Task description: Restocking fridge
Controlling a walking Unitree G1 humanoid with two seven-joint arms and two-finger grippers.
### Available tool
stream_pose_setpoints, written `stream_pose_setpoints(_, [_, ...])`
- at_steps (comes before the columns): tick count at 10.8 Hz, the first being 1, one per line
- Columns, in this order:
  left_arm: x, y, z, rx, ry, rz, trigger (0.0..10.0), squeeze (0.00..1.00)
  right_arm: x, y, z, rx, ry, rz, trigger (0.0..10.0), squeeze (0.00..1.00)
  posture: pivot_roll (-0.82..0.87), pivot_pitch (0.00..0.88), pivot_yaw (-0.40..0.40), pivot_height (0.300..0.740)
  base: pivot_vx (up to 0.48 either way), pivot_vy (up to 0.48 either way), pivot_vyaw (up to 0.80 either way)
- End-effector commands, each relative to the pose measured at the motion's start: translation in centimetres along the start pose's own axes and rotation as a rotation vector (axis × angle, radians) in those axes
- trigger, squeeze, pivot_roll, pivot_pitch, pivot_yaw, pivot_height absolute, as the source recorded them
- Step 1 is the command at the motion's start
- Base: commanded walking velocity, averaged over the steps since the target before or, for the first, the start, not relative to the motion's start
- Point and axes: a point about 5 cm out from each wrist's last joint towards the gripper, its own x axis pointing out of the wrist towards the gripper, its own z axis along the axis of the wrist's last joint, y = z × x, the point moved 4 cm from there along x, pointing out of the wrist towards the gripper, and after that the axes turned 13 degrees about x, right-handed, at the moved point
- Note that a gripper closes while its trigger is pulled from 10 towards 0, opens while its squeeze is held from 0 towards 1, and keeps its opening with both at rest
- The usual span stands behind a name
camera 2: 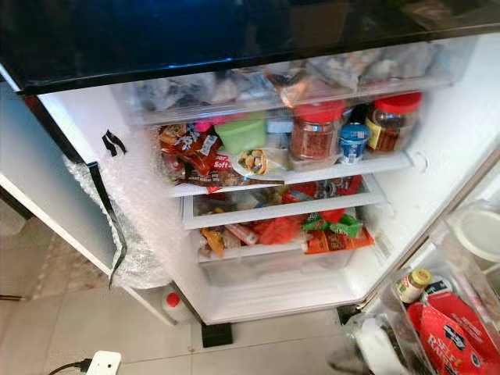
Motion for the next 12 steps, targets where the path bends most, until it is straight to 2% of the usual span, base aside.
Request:
stream_pose_setpoints(1, [-0.2, 0.4, -1.1, 0.023, 0.032, 0.000, 10.0, 0.00, -0.2, 1.2, -0.4, 0.035, 0.009, 0.044, 10.0, 0.00, 0.06, 0.056, 0.075, 0.740, 0.000, 0.000, 0.00])
stream_pose_setpoints(2, [-0.2, 0.4, -1.1, 0.025, 0.031, 0.001, 10.0, 0.00, -0.3, 2.5, -0.1, 0.108, 0.014, 0.093, 10.0, 0.00, 0.06, 0.053, 0.075, 0.740, 0.000, 0.000, 0.00])
stream_pose_setpoints(3, [-0.2, 0.4, -1.2, 0.025, 0.032, 0.002, 10.0, 0.00, -0.6, 4.7, 0.3, 0.250, 0.022, 0.163, 10.0, 0.00, 0.07, 0.041, 0.076, 0.740, 0.000, 0.000, 0.00])
stream_pose_setpoints(5, [-0.2, 0.5, -1.3, 0.037, 0.034, 0.004, 10.0, 0.00, -1.2, 6.4, -1.1, 0.413, 0.095, 0.185, 10.0, 0.00, 0.08, 0.023, 0.073, 0.740, 0.000, 0.000, 0.00])
stream_pose_setpoints(7, [-0.3, 0.5, -1.3, 0.037, 0.033, 0.004, 10.0, 0.00, -1.5, 6.9, -1.7, 0.373, 0.112, 0.213, 10.0, 0.00, 0.08, 0.017, 0.074, 0.740, 0.000, 0.000, 0.00])
stream_pose_setpoints(12, [-0.3, 0.7, -1.3, 0.038, 0.032, 0.004, 10.0, 0.00, -1.3, 6.5, -1.6, 0.411, 0.110, 0.188, 10.0, 0.00, 0.07, 0.038, 0.083, 0.740, 0.000, -0.281, 0.00])
